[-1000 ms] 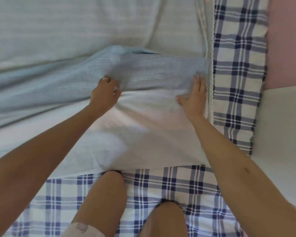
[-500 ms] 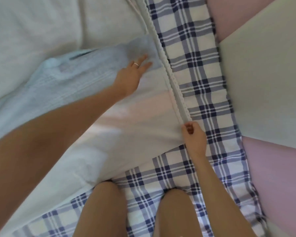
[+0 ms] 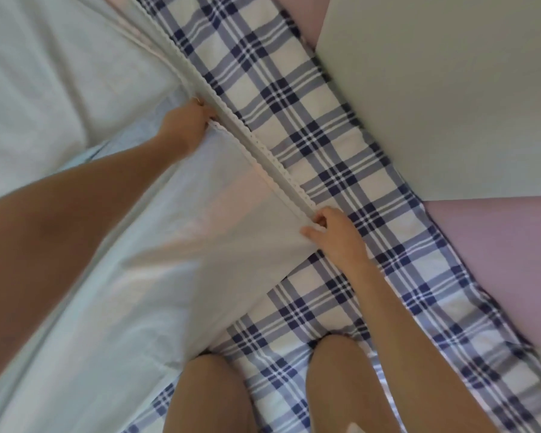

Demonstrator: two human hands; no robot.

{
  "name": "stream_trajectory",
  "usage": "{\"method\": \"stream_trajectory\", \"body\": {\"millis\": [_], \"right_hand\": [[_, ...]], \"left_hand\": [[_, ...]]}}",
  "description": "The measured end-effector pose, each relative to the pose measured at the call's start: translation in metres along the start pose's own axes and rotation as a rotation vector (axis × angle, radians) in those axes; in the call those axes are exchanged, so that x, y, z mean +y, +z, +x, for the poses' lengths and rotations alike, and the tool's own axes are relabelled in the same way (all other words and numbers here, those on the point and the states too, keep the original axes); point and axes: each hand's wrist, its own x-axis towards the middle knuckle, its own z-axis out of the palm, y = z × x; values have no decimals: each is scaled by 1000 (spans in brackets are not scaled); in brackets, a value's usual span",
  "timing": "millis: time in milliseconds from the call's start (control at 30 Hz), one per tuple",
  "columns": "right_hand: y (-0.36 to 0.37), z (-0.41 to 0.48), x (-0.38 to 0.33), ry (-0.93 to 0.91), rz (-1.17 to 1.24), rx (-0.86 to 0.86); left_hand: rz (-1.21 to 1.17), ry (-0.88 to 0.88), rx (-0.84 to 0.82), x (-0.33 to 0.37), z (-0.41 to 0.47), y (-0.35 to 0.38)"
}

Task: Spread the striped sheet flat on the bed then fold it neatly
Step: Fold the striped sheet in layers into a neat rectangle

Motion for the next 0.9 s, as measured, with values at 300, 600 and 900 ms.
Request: {"method": "stream_trajectory", "body": {"millis": [300, 600, 900], "right_hand": [[-8, 7, 6, 106, -19, 108], [-1, 16, 20, 118, 183, 97], [-5, 29, 23, 167, 234, 32]], "left_hand": [[-215, -214, 166, -7, 19, -8], [-260, -206, 264, 7, 38, -2], [-222, -221, 176, 7, 55, 8]]}}
